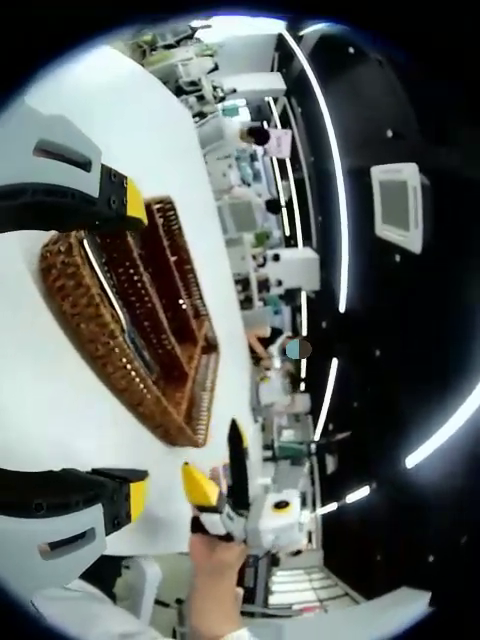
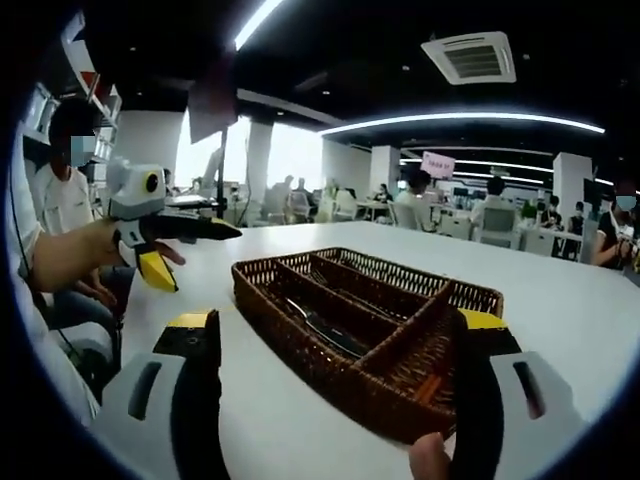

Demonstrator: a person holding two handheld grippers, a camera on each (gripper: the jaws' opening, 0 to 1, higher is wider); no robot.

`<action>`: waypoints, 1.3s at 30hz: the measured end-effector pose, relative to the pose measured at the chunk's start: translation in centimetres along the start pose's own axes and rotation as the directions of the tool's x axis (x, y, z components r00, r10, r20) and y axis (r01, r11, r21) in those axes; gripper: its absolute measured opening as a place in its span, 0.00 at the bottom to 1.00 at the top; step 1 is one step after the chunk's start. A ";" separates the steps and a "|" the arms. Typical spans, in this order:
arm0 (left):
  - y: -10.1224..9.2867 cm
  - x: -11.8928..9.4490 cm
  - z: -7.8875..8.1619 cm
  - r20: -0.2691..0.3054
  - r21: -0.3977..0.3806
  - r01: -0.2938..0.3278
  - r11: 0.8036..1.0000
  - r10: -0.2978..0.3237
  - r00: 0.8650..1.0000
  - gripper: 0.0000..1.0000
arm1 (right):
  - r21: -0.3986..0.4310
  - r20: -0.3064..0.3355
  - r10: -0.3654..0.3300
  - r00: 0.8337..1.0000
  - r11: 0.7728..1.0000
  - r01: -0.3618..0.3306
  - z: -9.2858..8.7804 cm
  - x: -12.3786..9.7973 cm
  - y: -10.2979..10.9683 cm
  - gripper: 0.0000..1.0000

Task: Arrange the knives, forks, and spoons in their matching storage slots by inserting each utensil handle-first until every utensil is classified and aligned in the correct compartment

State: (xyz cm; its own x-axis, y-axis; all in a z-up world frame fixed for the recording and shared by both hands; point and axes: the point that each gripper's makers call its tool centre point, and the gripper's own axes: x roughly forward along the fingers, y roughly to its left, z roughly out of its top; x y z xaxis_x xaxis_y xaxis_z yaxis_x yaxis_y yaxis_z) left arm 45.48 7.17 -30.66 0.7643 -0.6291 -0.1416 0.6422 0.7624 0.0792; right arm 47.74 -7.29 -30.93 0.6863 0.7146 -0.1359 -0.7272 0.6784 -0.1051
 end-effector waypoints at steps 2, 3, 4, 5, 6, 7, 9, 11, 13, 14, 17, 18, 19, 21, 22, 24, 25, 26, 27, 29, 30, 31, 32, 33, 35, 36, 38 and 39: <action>-0.2 -0.1 -0.1 0.000 0.001 0.005 1.000 -0.005 1.000 0.99 | 0.002 -0.001 0.016 1.000 1.000 -0.016 0.1 -0.1 0.6 1.00; -0.3 -0.1 -0.2 -0.002 0.000 0.007 1.000 -0.007 1.000 0.99 | 0.004 0.002 0.021 1.000 1.000 -0.021 0.1 -0.2 0.7 1.00; -0.4 -0.2 -0.2 -0.004 -0.002 0.009 1.000 -0.009 1.000 0.99 | 0.007 0.009 0.022 1.000 1.000 -0.022 0.2 -0.2 0.9 1.00; -0.5 -0.3 -0.3 -0.004 -0.004 0.006 1.000 -0.006 1.000 0.99 | 0.007 0.002 0.016 1.000 1.000 -0.016 0.1 -0.2 0.8 1.00; -0.5 -0.4 -0.3 -0.001 -0.006 0.004 1.000 -0.004 1.000 0.99 | 0.013 -0.003 0.019 1.000 1.000 -0.019 0.0 -0.3 0.9 1.00; -0.6 -0.5 -0.3 0.002 -0.008 0.002 1.000 -0.002 1.000 0.99 | 0.018 -0.002 0.021 1.000 1.000 -0.021 0.0 -0.4 1.0 1.00; -0.5 -0.7 -0.4 0.001 -0.013 -0.002 1.000 0.002 1.000 0.99 | 0.015 -0.007 0.019 1.000 1.000 -0.019 -0.1 -0.5 1.1 1.00; -0.5 -0.9 -0.4 0.000 -0.023 -0.005 1.000 0.005 1.000 0.99 | 0.025 -0.012 0.018 1.000 1.000 -0.017 -0.3 -0.7 1.1 1.00; -0.5 -1.0 -0.3 0.001 -0.025 -0.009 1.000 0.009 1.000 0.99 | 0.023 -0.017 0.019 1.000 1.000 -0.018 -0.4 -0.8 1.2 1.00; -0.5 -1.1 -0.3 0.001 -0.025 -0.009 1.000 0.009 1.000 0.99 | 0.023 -0.017 0.019 1.000 1.000 -0.018 -0.5 -0.8 1.2 1.00; -0.7 -1.2 -0.4 0.000 -0.034 -0.009 0.999 0.009 1.000 0.99 | 0.025 -0.023 0.011 1.000 1.000 -0.011 -0.8 -1.3 1.4 1.00; -0.8 -1.3 -0.6 -0.003 -0.039 -0.010 0.999 0.010 1.000 0.99 | 0.032 -0.023 0.005 1.000 0.999 -0.004 -0.9 -1.5 1.4 1.00; -0.8 -1.4 -0.7 -0.003 -0.042 -0.009 0.999 0.009 1.000 0.99 | 0.038 -0.021 0.005 1.000 0.999 -0.004 -1.0 -1.6 1.4 1.00; -0.9 -1.5 -0.8 -0.003 -0.046 -0.012 0.999 0.012 1.000 0.99 | 0.043 -0.027 0.008 1.000 0.999 -0.007 -1.3 -1.8 1.6 1.00; -0.9 -1.6 -0.9 -0.004 -0.047 -0.012 0.999 0.012 1.000 0.99 | 0.046 -0.027 0.010 1.000 0.999 -0.008 -1.5 -1.9 1.7 1.00; -1.0 -1.6 -1.0 -0.004 -0.050 -0.012 0.999 0.012 1.000 0.99 | 0.052 -0.028 0.011 1.000 0.999 -0.009 -1.6 -2.1 1.9 1.00; -1.0 -1.7 -1.0 -0.004 -0.050 -0.013 0.999 0.013 1.000 0.99 | 0.052 -0.025 0.011 1.000 0.999 -0.009 -1.7 -2.2 2.0 1.00; -1.0 -1.7 -1.1 -0.004 -0.048 -0.014 0.999 0.013 1.000 0.99 | 0.054 -0.024 0.011 1.000 0.999 -0.010 -1.7 -2.2 2.1 1.00; -1.1 -1.8 -1.1 -0.005 -0.049 -0.013 0.999 0.013 1.000 0.99 | 0.055 -0.024 0.010 1.000 0.998 -0.009 -1.7 -2.2 2.1 1.00; -1.1 -1.8 -1.2 -0.008 -0.050 -0.013 0.999 0.013 1.000 0.99 | 0.055 -0.027 0.009 1.000 0.998 -0.008 -1.9 -2.3 2.1 1.00; -1.2 -1.9 -1.3 -0.010 -0.051 -0.013 0.999 0.013 1.000 0.99 | 0.060 -0.025 0.010 1.000 0.998 -0.008 -2.0 -2.4 2.2 1.00; -1.2 -1.9 -1.4 -0.009 -0.052 -0.013 0.999 0.012 1.000 0.99 | 0.063 -0.025 0.008 1.000 0.998 -0.007 -2.0 -2.4 2.2 1.00; -1.2 -1.9 -1.4 -0.010 -0.055 -0.013 0.998 0.012 1.000 0.99 | 0.064 -0.026 0.008 1.000 0.998 -0.007 -2.1 -2.4 2.2 1.00; -1.3 -1.9 -1.5 -0.013 -0.059 -0.013 0.998 0.012 1.000 0.99 | 0.066 -0.025 0.008 1.000 0.998 -0.006 -2.1 -2.5 2.2 1.00; -1.3 -1.9 -1.5 -0.013 -0.062 -0.013 0.998 0.013 1.000 0.99 | 0.073 -0.023 0.007 1.000 0.997 -0.005 -2.2 -2.5 2.2 1.00; -1.4 -1.9 -1.5 -0.009 -0.064 -0.014 0.998 0.013 1.000 0.99 | 0.073 -0.025 0.008 1.000 0.997 -0.006 -2.3 -2.6 2.3 1.00; -1.6 -1.9 -1.5 -0.007 -0.066 -0.013 0.998 0.012 1.000 0.99 | 0.074 -0.027 0.007 1.000 0.997 -0.005 -2.4 -2.7 2.4 1.00; -1.6 -1.9 -1.6 -0.008 -0.067 -0.013 0.998 0.012 1.000 0.99 | 0.075 -0.026 0.007 1.000 0.997 -0.005 -2.4 -2.7 2.4 1.00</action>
State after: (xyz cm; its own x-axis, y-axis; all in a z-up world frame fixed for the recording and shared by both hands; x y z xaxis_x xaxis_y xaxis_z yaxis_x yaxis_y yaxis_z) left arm 42.90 7.36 -32.08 0.7717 -0.6184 -0.1485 0.6270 0.7789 0.0151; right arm 44.09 -7.97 -33.16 0.6807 0.7144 -0.1621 -0.7270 0.6859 -0.0304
